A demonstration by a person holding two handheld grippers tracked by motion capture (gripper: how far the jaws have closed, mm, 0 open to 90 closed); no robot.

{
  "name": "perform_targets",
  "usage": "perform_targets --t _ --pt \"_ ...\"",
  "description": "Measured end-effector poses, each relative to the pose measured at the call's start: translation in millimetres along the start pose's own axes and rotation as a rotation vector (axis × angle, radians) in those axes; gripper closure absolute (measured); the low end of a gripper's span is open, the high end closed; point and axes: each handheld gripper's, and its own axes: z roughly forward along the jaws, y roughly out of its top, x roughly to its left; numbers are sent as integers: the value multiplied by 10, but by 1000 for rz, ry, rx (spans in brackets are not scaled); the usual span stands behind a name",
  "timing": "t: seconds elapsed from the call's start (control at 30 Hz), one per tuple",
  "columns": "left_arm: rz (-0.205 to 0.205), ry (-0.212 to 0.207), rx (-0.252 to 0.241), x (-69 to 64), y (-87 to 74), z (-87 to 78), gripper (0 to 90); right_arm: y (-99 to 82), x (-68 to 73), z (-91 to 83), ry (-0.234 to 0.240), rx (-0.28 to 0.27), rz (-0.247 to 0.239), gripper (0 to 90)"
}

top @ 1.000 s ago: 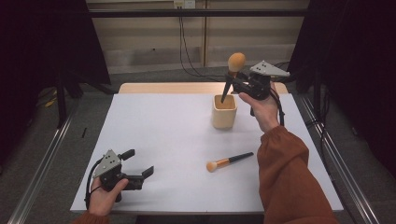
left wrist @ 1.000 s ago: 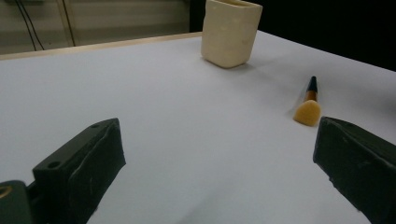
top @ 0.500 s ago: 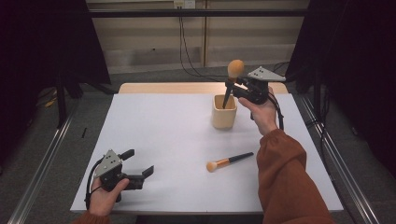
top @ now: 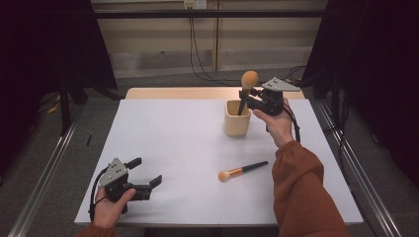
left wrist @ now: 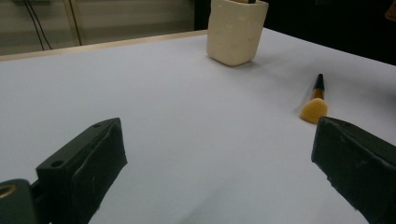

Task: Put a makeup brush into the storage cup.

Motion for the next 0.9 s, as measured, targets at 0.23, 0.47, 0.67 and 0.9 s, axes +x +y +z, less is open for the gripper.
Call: perform_targets --t 0.23,0.47,0.67,0.9 --pt "-1 6 5 6 -3 7 28 -95 -33 45 -3 32 3 636" --pt "-4 15 0 21 -3 0 27 -159 -17 102 9 72 27 636" --pt "-2 12 5 26 -6 3 27 -203 -21 136 7 85 39 635" --pt "7 12 0 42 -4 -9 27 -295 -28 190 15 114 51 632"
